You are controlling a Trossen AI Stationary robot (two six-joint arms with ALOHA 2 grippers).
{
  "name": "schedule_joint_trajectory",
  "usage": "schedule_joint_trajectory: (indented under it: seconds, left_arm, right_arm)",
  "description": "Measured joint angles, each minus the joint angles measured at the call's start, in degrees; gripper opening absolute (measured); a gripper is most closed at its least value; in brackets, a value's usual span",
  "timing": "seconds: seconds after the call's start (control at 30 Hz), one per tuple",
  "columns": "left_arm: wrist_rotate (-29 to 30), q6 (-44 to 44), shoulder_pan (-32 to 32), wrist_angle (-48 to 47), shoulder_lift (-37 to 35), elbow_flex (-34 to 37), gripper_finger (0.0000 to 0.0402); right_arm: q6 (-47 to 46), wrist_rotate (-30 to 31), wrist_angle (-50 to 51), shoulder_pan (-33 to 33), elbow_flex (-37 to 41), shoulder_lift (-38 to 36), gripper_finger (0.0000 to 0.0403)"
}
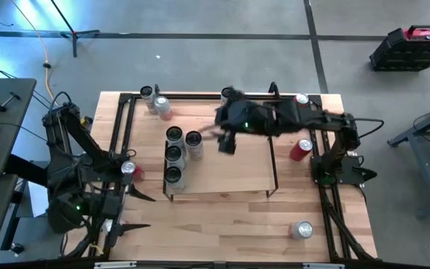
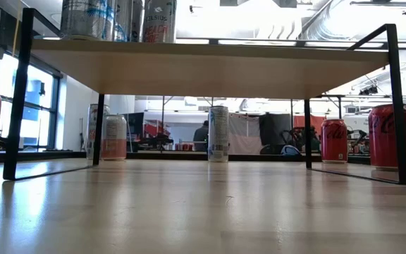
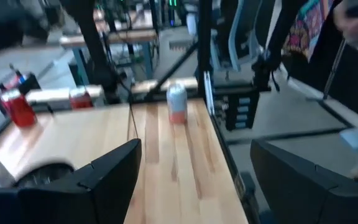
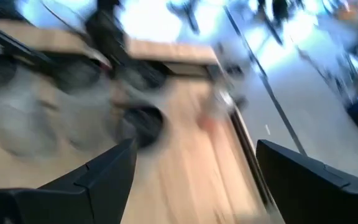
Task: Place canned beverage on shelf
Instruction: Put the right white pink soda can aligned with the other white pink soda can on the shelf
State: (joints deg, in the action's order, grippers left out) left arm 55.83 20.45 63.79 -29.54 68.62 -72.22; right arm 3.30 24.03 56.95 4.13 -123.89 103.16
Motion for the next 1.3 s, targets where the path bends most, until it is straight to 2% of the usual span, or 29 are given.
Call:
schedule_joint_trajectory:
  seconds: [0.13, 0.2, 0.47, 0.7, 0.9, 1.3]
  left_arm:
    - [1.6, -7.4, -1.9, 6.7, 0.0, 0.1, 0.0291]
    - [3.5, -8.5, -3.6, 7.8, -0.1, 0.1, 0.0291]
    - [2.1, -11.7, -13.6, 7.6, -7.5, 0.1, 0.0291]
    - [-0.1, -16.8, -18.6, 6.7, -16.0, 0.1, 0.0291]
    - [-0.1, -16.3, -20.3, 3.5, -17.6, 0.1, 0.0291]
    - [-1.8, -12.6, -20.7, 3.7, -16.3, 0.2, 0.0291]
  right_arm:
    - [-3.9, -0.6, 10.1, -6.7, 0.2, -0.6, 0.0314]
    - [-4.7, -0.6, 10.0, -10.0, 2.5, -0.6, 0.0314]
    - [-3.4, -7.0, -8.4, -23.2, 18.2, -0.7, 0.0315]
    - [-4.8, -19.7, -20.2, -33.0, 26.9, -0.3, 0.0337]
    - [-5.5, -20.0, -22.8, -35.3, 28.5, 1.4, 0.0360]
    - [-9.5, -17.4, -24.6, -35.4, 28.6, 6.2, 0.0362]
